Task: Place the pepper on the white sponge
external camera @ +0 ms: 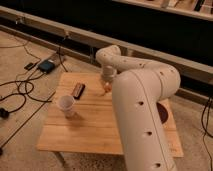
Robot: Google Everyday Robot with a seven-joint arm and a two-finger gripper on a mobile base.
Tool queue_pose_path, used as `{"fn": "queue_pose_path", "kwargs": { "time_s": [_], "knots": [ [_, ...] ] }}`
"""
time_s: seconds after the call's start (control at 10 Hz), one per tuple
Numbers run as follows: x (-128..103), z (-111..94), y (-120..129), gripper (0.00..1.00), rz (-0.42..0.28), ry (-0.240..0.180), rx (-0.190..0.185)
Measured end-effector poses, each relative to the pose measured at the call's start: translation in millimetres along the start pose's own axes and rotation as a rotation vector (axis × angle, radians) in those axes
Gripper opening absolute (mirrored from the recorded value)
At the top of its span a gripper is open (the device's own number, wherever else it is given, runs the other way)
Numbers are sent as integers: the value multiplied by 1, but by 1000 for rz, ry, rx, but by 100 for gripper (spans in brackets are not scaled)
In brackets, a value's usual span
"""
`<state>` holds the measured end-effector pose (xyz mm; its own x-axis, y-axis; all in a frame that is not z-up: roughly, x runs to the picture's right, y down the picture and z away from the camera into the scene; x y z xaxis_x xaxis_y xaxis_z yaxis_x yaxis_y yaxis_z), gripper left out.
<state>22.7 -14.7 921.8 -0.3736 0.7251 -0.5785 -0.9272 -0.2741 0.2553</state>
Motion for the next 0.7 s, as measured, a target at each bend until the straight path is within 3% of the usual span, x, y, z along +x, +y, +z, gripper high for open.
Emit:
{"fn": "queue_pose_path", "kwargs": {
  "time_s": [0.7],
  "knots": [
    [-53, -2, 9, 0, 10, -12, -28]
  ]
}}
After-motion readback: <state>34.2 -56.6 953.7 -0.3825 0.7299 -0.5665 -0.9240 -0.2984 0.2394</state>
